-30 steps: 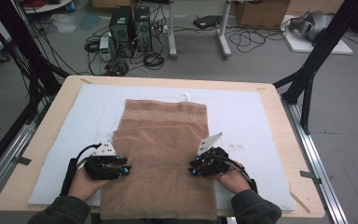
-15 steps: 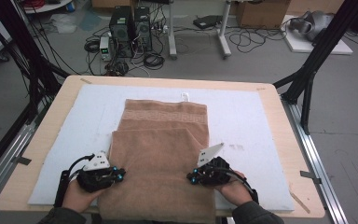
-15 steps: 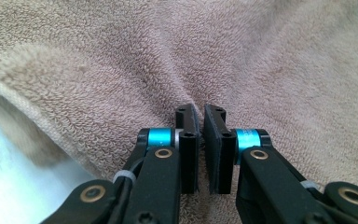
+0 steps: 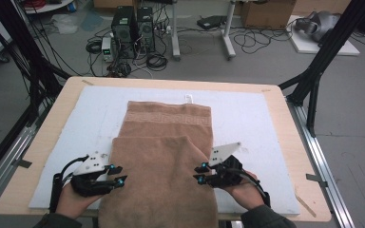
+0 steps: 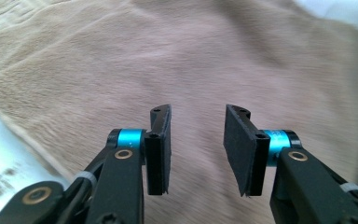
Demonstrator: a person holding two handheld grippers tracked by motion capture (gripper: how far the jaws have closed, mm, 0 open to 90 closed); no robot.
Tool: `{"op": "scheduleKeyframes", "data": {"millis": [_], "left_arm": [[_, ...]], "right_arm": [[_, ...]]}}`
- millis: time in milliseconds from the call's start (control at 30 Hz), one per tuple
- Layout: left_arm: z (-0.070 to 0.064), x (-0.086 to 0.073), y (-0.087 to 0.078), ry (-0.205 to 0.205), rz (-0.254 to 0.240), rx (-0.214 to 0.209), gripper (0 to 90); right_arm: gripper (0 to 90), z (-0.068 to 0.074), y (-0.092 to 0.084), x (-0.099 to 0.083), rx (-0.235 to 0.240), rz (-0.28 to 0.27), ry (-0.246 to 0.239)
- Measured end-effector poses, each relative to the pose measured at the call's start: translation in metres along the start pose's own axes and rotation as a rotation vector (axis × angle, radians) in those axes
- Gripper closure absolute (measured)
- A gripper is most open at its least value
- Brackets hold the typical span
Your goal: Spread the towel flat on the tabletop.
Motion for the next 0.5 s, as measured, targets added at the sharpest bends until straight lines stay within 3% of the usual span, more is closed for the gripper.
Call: {"op": "scheduleKeyframes", "data": {"millis": [100, 167, 200, 267, 367, 500], "left_arm": [[0.005, -0.008, 0.021, 0.003, 0.061, 0.008, 56.2], [0.005, -0.014, 0.030, 0.024, 0.078, 0.015, 58.3], [0.006, -0.014, 0.030, 0.036, 0.062, 0.027, 64.7], [0.006, -0.015, 0.029, 0.030, 0.059, 0.008, 79.9], [0.003, -0.016, 0.024, 0.049, 0.055, 0.016, 85.0], [-0.001, -0.015, 0.009, 0.039, 0.020, 0.018, 85.5]], "right_arm": [[68.3, -0.021, 0.016, -0.017, 0.008, 0.039, 0.065], [69.4, -0.028, 0.025, -0.025, 0.012, 0.048, 0.073], [72.2, -0.027, 0.028, -0.027, 0.018, 0.038, 0.087], [80.8, -0.027, 0.028, -0.028, 0.024, 0.019, 0.098], [86.3, -0.025, 0.028, -0.028, 0.026, 0.030, 0.086], [86.5, -0.014, 0.024, -0.024, 0.030, 0.020, 0.062]]}}
Point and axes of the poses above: each handheld gripper's, and its own axes: y roughly forward along the jaws, x roughly out of its top, z roughly to its left, the point moved 8 cm from there along y, roughly forward along the jaws, and after that the axes turned 15 degrees about x, right-handed, at the moved point
